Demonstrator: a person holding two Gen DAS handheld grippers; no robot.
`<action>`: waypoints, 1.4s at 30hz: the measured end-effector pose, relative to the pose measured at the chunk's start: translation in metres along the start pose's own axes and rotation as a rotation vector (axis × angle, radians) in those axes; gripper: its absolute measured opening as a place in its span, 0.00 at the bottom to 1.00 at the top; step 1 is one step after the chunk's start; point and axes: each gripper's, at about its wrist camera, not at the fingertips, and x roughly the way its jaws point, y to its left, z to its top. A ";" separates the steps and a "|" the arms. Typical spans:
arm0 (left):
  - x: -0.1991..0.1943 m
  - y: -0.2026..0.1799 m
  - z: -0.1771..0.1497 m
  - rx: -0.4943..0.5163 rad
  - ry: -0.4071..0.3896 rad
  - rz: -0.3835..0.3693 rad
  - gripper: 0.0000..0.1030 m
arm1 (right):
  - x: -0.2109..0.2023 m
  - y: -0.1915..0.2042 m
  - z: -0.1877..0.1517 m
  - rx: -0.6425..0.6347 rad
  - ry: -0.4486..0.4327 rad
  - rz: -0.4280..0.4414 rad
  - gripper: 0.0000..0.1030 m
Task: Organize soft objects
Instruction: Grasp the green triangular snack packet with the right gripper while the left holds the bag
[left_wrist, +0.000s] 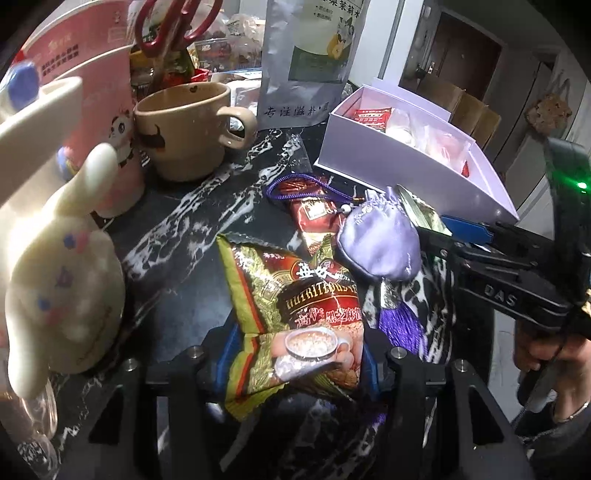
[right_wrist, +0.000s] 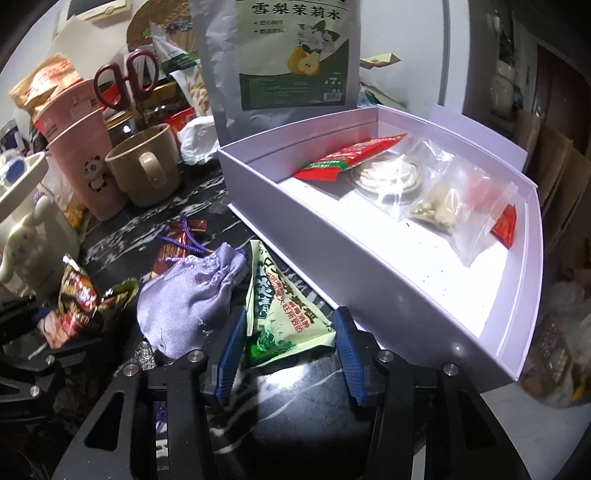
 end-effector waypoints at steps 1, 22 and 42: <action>0.001 0.000 0.000 0.002 -0.005 0.002 0.51 | -0.001 0.000 -0.001 -0.002 0.001 0.004 0.45; -0.027 -0.006 -0.035 -0.064 0.021 -0.031 0.50 | -0.063 0.006 -0.066 0.085 0.070 0.071 0.48; -0.046 -0.014 -0.043 -0.059 -0.019 -0.027 0.50 | -0.064 0.012 -0.073 0.043 -0.001 0.023 0.34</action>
